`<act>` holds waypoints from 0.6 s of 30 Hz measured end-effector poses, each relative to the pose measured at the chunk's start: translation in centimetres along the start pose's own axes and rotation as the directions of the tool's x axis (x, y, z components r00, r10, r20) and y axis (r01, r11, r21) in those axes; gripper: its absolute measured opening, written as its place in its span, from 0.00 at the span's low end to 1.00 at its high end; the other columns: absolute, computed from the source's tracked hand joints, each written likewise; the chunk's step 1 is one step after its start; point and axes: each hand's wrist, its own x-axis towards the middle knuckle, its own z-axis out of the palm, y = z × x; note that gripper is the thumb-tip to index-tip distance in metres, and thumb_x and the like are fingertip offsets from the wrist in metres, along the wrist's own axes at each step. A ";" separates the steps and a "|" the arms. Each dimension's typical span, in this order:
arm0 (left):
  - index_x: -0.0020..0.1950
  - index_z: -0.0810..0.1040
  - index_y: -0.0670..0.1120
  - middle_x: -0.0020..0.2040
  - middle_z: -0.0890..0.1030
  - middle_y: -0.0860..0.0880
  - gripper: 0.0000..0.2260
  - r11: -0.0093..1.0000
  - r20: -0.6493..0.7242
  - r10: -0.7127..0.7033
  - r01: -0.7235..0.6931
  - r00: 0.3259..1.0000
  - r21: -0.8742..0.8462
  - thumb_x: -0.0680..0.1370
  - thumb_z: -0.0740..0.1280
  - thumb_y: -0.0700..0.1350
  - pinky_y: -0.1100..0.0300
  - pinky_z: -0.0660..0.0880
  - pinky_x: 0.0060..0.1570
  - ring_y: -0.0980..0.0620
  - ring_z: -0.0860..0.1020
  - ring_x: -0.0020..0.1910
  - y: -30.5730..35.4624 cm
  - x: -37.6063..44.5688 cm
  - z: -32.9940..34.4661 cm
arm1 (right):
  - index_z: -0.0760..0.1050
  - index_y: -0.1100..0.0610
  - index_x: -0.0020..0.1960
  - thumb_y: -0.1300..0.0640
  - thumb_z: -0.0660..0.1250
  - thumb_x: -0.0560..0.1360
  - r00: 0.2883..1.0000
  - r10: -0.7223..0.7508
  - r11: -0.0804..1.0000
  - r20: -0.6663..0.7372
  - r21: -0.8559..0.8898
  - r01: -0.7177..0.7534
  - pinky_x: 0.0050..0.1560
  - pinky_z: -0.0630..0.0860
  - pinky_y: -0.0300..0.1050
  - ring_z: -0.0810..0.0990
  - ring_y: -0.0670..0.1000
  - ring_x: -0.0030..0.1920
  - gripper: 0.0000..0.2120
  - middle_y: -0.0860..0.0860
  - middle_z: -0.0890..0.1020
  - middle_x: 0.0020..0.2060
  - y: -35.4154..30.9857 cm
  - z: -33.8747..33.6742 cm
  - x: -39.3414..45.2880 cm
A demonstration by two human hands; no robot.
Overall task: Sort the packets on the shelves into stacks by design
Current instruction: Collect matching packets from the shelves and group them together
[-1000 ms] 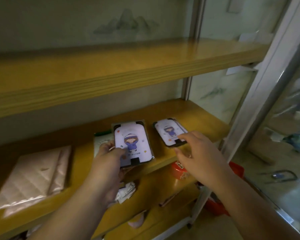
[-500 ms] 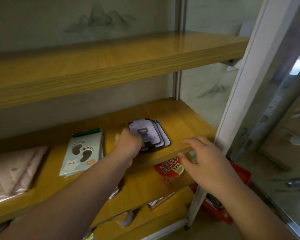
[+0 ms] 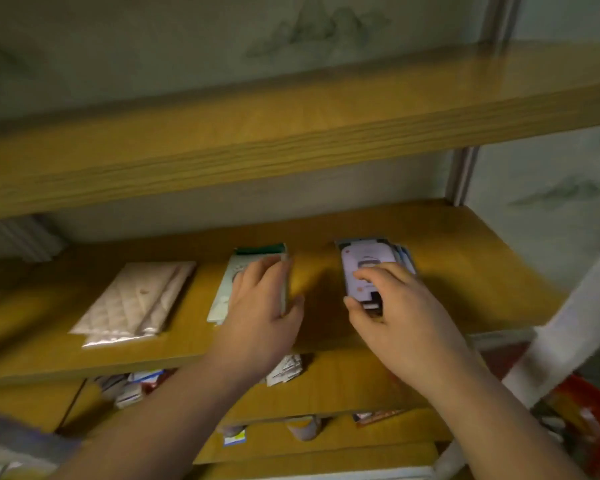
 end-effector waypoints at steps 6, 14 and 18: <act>0.76 0.67 0.49 0.78 0.66 0.49 0.25 0.979 -0.080 0.030 -0.013 0.996 0.203 0.79 0.64 0.53 0.55 0.54 0.76 0.50 0.55 0.80 -6.2 -4.5 -5.9 | 0.70 0.44 0.68 0.39 0.61 0.77 0.986 -0.142 0.988 0.092 0.067 0.136 0.51 0.70 0.38 0.73 0.44 0.59 0.22 0.41 0.74 0.62 -6.4 4.5 2.1; 0.76 0.69 0.46 0.77 0.68 0.47 0.27 0.952 -0.196 -0.109 0.159 0.975 0.262 0.79 0.65 0.54 0.55 0.57 0.75 0.48 0.58 0.79 -14.8 -11.5 -13.6 | 0.74 0.45 0.64 0.38 0.60 0.73 0.937 -0.310 0.947 0.160 0.136 0.290 0.54 0.73 0.45 0.74 0.48 0.58 0.22 0.42 0.74 0.59 -18.6 10.1 1.3; 0.76 0.69 0.46 0.77 0.69 0.48 0.27 0.940 -0.255 -0.173 0.237 0.951 0.246 0.78 0.66 0.53 0.59 0.56 0.74 0.50 0.59 0.79 -20.4 -17.0 -18.6 | 0.71 0.42 0.65 0.40 0.62 0.76 0.910 -0.376 0.923 0.175 0.154 0.352 0.52 0.70 0.38 0.73 0.44 0.59 0.19 0.39 0.73 0.60 -26.3 13.8 -0.4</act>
